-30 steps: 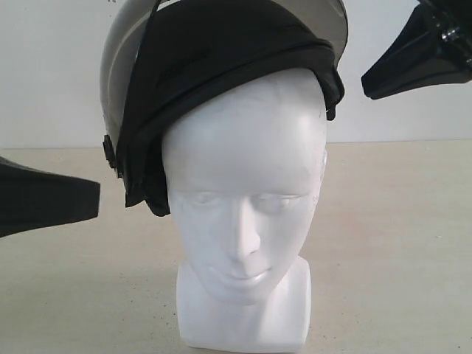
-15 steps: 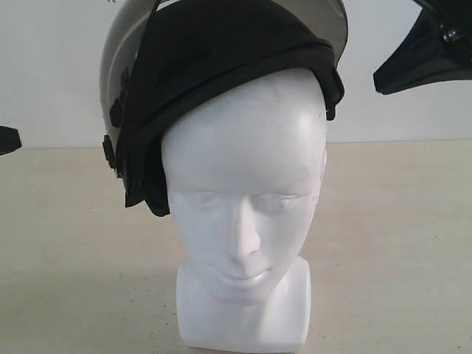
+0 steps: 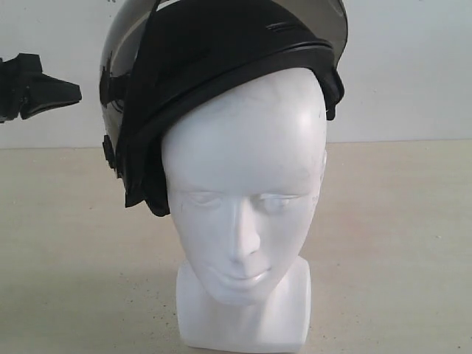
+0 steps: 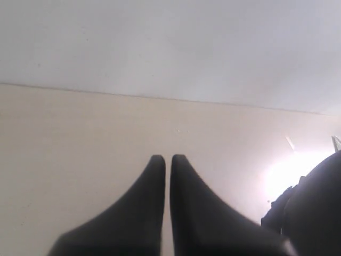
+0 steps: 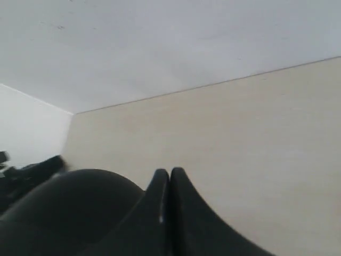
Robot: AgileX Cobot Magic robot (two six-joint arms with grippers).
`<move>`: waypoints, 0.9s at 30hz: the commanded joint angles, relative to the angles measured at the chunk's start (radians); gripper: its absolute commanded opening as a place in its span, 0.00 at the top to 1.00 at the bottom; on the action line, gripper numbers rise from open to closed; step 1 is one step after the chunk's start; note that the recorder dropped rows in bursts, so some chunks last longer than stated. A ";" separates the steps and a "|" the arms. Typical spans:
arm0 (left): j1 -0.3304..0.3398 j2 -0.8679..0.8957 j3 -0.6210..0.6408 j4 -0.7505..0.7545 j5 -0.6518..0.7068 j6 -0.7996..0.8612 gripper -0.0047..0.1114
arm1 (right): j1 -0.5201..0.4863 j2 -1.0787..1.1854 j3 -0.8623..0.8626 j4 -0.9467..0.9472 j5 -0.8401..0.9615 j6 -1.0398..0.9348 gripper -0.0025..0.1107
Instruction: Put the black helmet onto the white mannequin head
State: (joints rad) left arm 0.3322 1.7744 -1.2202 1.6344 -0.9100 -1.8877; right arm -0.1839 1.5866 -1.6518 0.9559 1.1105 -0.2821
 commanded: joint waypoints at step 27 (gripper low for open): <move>-0.193 0.255 -0.420 0.110 -0.217 -0.211 0.92 | 0.135 0.354 -0.165 0.312 0.111 -0.271 0.98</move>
State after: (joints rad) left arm 0.1398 2.0357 -1.6156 1.7467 -1.0626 -2.0903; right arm -0.0578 1.9706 -1.8114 1.2837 1.2163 -0.5495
